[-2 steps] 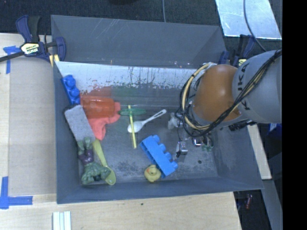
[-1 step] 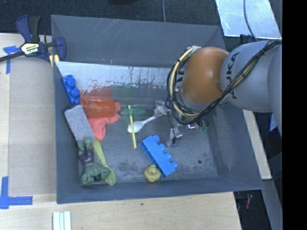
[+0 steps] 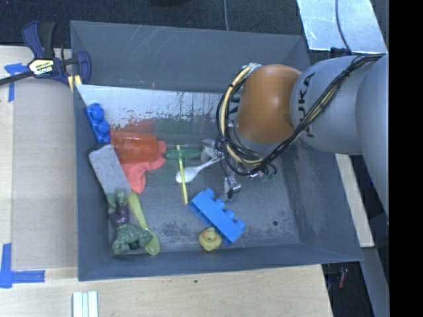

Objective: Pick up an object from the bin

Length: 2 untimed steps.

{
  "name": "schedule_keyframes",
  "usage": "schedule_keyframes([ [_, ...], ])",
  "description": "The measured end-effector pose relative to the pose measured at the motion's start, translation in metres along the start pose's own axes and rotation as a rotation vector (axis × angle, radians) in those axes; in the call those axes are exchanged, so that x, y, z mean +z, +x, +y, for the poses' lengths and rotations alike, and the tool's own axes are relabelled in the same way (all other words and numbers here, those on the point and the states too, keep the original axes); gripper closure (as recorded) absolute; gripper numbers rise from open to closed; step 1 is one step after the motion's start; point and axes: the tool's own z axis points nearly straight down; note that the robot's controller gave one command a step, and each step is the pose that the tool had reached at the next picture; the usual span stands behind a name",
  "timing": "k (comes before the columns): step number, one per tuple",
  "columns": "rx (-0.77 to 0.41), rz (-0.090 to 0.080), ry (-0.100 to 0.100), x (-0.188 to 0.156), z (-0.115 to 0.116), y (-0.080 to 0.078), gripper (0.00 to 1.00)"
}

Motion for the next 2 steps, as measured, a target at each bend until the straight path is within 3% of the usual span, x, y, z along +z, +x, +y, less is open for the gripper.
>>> schedule_keyframes([
  [1,-0.192,-0.013,0.003,-0.0161,0.012,-0.0367,1.0],
  [2,-0.192,-0.013,0.003,-0.0161,0.012,-0.0367,1.0],
])
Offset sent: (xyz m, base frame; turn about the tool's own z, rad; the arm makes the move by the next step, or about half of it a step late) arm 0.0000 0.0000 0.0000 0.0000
